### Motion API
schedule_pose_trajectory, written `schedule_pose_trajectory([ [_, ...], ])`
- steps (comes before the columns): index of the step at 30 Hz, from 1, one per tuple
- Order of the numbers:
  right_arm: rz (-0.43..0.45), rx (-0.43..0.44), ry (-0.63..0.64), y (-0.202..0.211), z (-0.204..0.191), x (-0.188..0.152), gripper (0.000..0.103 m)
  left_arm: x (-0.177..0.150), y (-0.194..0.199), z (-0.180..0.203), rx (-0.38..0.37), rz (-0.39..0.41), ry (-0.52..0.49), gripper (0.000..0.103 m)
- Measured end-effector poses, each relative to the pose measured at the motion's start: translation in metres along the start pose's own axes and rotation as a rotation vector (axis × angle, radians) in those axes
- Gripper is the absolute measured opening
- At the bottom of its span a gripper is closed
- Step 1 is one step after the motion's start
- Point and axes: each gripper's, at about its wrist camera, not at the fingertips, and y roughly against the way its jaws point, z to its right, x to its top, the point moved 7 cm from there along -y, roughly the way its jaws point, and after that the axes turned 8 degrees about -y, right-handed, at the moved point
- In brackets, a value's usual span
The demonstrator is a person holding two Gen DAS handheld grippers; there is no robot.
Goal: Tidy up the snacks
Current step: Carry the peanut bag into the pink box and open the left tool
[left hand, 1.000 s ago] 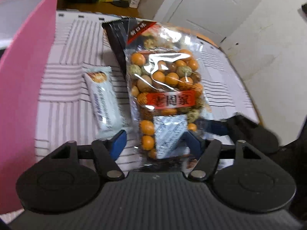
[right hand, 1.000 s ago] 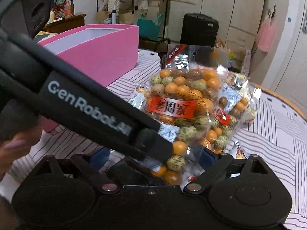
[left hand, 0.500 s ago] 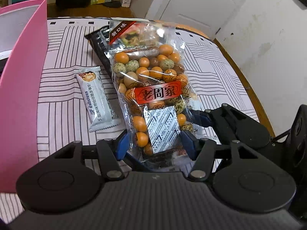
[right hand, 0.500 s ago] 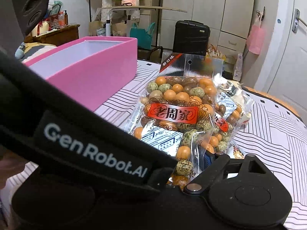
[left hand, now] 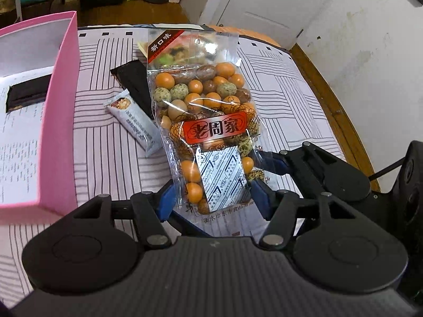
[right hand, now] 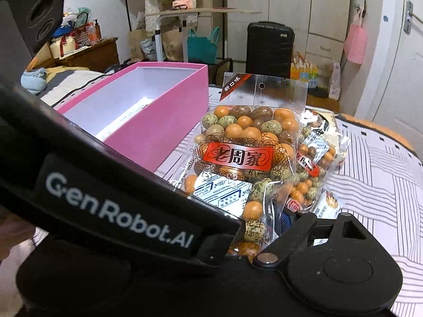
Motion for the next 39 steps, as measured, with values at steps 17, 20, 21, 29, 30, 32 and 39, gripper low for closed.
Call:
schedule_pose_trajectory([
  [17,-0.037,-0.005,0.062,0.06,-0.055,0.016,0.092,-0.015,0.081,0.009,-0.034,-0.042,0.061,0.059],
  [20,-0.031,0.005,0.076,0.065,-0.068,0.021,0.092,-0.017,0.096,0.004,-0.035,-0.029,0.066,0.059],
  [21,-0.024,0.007,0.082,0.067,-0.072,0.023,0.092,-0.017,0.101,0.003,-0.031,-0.024,0.068,0.059],
  [29,0.013,0.047,0.139,0.072,-0.11,0.047,0.092,-0.019,0.146,-0.018,0.014,0.033,0.087,0.059],
  [30,0.016,0.055,0.143,0.07,-0.115,0.052,0.092,-0.018,0.152,-0.022,0.019,0.039,0.091,0.059],
  [32,0.019,0.081,0.146,0.067,-0.124,0.061,0.092,-0.016,0.163,-0.031,0.032,0.052,0.1,0.059],
  [39,-0.001,0.227,0.084,0.027,-0.146,0.088,0.092,-0.003,0.19,-0.079,0.122,0.104,0.14,0.059],
])
